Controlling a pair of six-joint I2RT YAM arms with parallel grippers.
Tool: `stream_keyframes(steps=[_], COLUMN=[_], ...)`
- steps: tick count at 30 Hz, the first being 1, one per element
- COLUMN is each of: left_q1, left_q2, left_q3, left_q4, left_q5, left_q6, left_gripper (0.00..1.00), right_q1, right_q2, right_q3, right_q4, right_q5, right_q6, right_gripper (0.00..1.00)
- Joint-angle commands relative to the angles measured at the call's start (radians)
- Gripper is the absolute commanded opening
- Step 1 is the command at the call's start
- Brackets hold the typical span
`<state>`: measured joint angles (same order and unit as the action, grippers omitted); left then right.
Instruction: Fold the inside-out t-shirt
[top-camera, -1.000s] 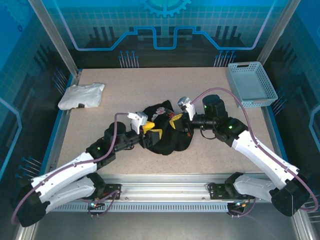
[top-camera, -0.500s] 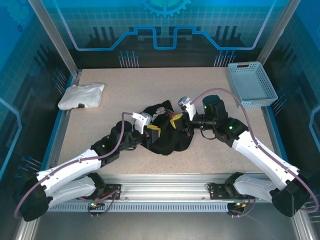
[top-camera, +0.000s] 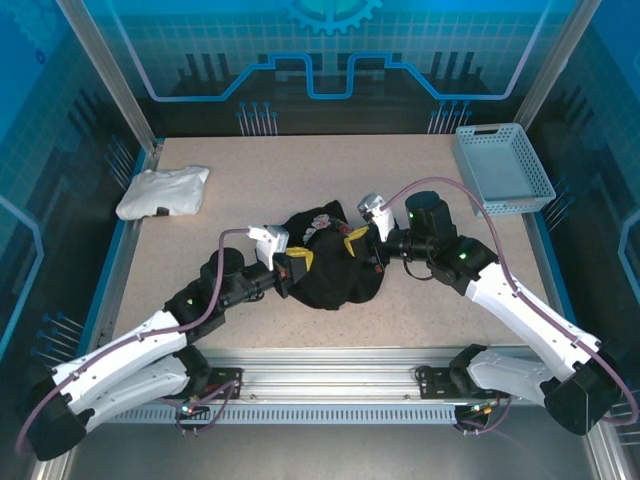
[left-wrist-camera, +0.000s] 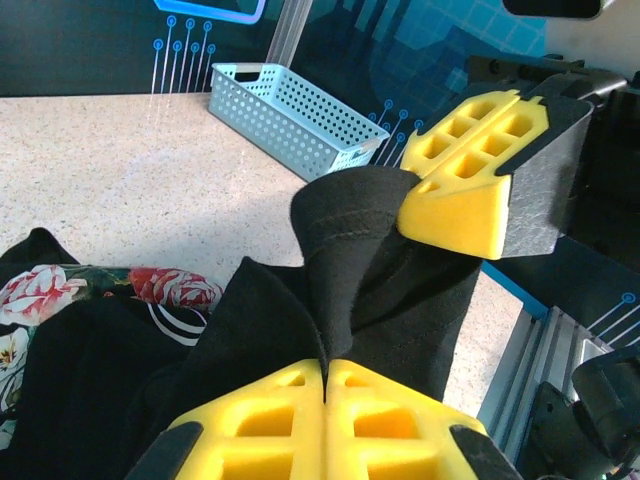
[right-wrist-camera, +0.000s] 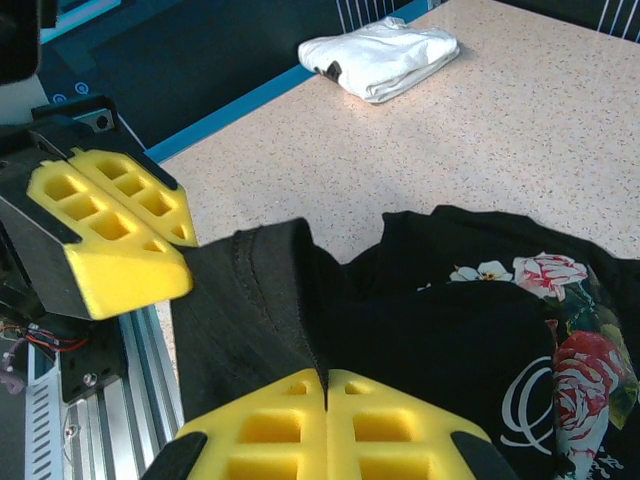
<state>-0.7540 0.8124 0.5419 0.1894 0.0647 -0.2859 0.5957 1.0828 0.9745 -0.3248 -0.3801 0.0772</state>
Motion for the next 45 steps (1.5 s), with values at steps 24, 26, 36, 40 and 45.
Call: stream_keyframes(steps=[24,26,36,40,45], left_q1=[0.051,0.05,0.05,0.049,0.051], left_q2=[0.015,0.031,0.153,0.175,0.163], left_q3=[-0.037,-0.031,0.013,0.018,0.007], left_q4=[0.054,0.063,0.065,0.072,0.071], left_q5=[0.017,0.05,0.105,0.117,0.107], left_q6=[-0.009,0.003,0.023,0.022,0.021], left_gripper=[0.11,0.18,0.39,0.32,0.11], right_q1=[0.009,0.009,0.009,0.009,0.006], right_q2=[-0.031,-0.028,-0.032,-0.034,-0.037], right_q3=[0.035,0.038,0.031,0.029,0.024], right_q4=[-0.018,-0.019,-0.016,-0.019,-0.02], right_q5=[0.004,0.001,0.0,0.004,0.013], right_q6=[-0.012,-0.013,-0.008,-0.01,-0.012], right_gripper=[0.0,0.0,0.0,0.0,0.0])
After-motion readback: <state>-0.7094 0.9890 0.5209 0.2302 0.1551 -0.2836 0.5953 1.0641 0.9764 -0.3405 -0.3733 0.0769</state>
